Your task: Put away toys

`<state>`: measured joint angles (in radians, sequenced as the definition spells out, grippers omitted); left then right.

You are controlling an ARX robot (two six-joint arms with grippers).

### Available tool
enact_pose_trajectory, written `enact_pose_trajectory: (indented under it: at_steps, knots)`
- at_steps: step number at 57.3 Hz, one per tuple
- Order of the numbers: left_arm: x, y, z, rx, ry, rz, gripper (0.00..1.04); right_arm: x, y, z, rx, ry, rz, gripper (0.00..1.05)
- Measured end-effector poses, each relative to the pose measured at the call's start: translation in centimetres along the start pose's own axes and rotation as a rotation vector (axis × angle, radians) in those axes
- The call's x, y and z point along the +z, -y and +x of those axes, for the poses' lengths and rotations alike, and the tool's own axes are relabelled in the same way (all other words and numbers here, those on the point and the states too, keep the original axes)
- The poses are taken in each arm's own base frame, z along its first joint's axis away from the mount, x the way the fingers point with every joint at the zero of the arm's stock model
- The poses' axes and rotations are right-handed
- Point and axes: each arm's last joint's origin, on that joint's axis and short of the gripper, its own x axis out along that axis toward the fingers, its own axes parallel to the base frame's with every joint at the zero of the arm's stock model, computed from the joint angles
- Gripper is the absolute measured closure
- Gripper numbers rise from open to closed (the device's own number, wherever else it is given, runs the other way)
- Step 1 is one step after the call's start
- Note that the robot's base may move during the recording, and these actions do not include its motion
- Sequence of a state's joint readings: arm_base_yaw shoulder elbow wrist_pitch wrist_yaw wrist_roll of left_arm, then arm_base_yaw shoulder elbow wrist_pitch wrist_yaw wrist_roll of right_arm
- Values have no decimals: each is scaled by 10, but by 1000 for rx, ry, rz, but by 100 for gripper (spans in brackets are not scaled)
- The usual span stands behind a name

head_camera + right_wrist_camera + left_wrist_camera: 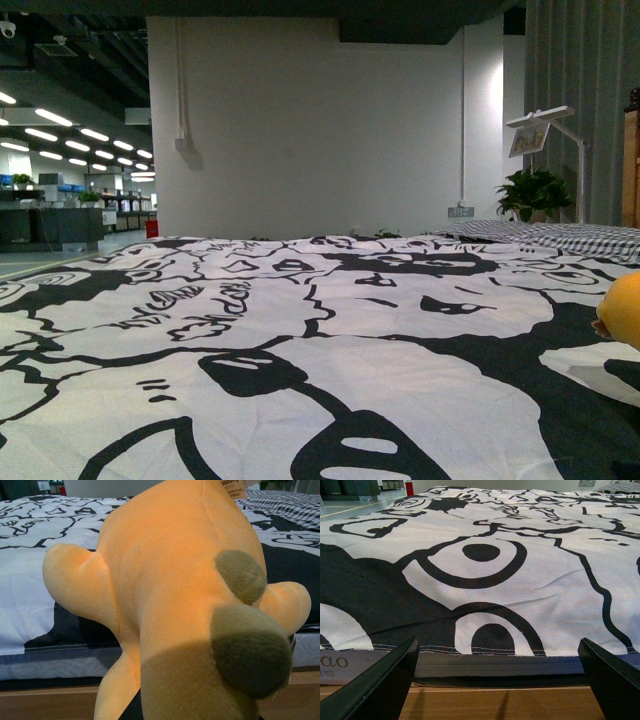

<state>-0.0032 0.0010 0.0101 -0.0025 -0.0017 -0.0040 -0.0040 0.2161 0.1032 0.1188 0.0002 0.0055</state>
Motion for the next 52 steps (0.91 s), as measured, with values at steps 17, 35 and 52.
enact_pose_trajectory:
  at_steps: [17,35,52]
  knots:
    - [0,0,0,-1,0,0,6,-10,0,-12,0,3,0,97]
    - [0,0,0,0,0,0,6,-24,0,-12,0,6,-1,97]
    - [0,0,0,0,1,0,6,-24,0,-12,0,8,-2,97]
